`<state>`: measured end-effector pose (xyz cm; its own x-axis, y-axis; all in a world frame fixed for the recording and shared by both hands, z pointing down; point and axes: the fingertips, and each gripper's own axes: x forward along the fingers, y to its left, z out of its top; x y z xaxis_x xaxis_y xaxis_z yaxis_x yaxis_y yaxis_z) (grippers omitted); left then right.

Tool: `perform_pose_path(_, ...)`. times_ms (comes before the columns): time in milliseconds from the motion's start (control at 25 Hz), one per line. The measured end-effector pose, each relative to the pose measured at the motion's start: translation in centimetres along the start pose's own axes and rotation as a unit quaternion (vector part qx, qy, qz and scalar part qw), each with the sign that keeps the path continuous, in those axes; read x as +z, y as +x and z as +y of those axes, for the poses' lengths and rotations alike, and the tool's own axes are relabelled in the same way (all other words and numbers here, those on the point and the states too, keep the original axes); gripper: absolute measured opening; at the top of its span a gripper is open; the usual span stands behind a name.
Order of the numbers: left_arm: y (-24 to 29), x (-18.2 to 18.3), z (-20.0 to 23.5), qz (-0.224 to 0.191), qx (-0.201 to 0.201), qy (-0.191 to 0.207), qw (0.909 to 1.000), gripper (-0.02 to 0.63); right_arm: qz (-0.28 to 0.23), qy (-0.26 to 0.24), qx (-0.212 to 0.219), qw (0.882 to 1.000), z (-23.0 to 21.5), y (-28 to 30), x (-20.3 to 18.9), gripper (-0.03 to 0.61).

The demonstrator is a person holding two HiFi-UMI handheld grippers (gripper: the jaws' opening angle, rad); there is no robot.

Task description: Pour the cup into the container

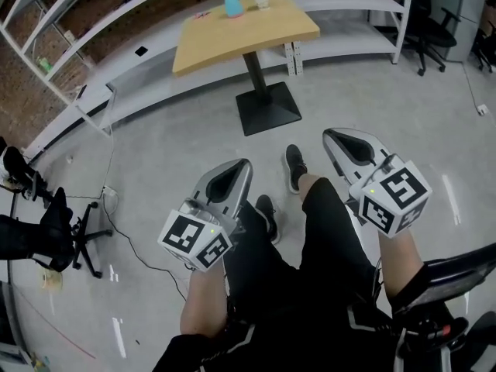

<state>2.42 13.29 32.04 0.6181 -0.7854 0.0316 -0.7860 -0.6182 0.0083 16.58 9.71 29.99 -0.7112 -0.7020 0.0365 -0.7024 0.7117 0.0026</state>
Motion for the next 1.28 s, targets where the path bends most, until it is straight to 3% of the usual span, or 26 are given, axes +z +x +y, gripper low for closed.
perform_pose_path(280, -8.0, 0.1, -9.2, 0.002, 0.004, 0.005, 1.0000, 0.002, 0.000, 0.018, -0.017, 1.000, 5.7, -10.0, -0.4, 0.002)
perform_pose_path(640, -18.1, 0.6, -17.5, -0.006, 0.049, -0.013, 0.9987, 0.001, -0.007, 0.025, -0.013, 1.000, 13.1, -20.3, -0.3, 0.002)
perform_pose_path(920, -23.8, 1.6, -25.4, -0.009, 0.034, 0.009, 0.9993, 0.001, -0.009, 0.018, -0.011, 1.000, 18.2, -27.6, 0.5, 0.002)
perform_pose_path(1280, -30.4, 0.9, -33.7, -0.011, 0.030, 0.001, 0.9995, 0.001, -0.004, 0.021, -0.007, 1.000, 24.1, -36.0, 0.2, 0.002)
